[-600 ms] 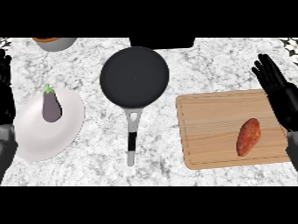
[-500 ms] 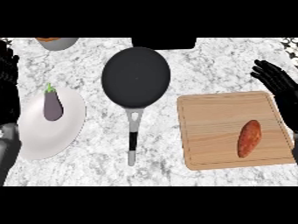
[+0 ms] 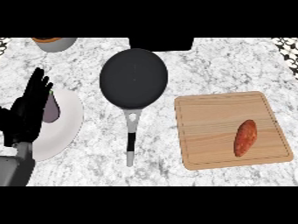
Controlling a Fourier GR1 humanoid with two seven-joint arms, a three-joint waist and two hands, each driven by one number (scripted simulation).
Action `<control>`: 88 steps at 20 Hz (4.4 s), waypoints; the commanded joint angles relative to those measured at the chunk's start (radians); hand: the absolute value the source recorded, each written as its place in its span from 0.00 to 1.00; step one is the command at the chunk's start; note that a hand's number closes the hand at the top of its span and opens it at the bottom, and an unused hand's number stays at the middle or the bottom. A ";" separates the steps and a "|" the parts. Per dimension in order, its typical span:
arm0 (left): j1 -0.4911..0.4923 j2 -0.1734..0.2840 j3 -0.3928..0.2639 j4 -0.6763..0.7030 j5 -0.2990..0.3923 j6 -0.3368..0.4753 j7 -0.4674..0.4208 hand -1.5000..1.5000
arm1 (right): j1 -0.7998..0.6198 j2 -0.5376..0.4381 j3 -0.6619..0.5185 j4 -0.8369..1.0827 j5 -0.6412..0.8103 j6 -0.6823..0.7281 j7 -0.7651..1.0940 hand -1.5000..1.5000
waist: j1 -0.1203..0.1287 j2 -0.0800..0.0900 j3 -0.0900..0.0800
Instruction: Pick the sweet potato from the cutting board and place it in the pan
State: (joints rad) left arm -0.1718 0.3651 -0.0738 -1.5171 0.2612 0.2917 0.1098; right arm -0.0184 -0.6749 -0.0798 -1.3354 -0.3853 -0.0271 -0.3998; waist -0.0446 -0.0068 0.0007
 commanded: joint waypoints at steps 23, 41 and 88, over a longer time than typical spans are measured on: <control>-0.008 -0.066 -0.030 -0.072 -0.004 -0.055 0.087 0.50 | 0.091 -0.375 0.130 -0.234 0.480 0.142 0.383 0.00 | 0.074 0.011 -0.001; 0.108 -0.041 0.041 -0.111 -0.006 -0.143 0.064 0.50 | 0.057 -0.321 0.325 -0.478 0.778 0.382 0.750 0.00 | 0.049 0.003 -0.001; 0.030 -0.194 0.147 -0.093 -0.135 -0.221 0.121 0.50 | -0.216 0.244 0.242 0.151 1.326 0.396 0.463 1.00 | 0.047 0.007 -0.001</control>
State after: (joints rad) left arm -0.1417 0.1841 0.0703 -1.6175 0.1209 0.0830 0.2337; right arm -0.2329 -0.4342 0.1560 -1.2437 0.9016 0.4243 0.1547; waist 0.0029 0.0001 -0.0001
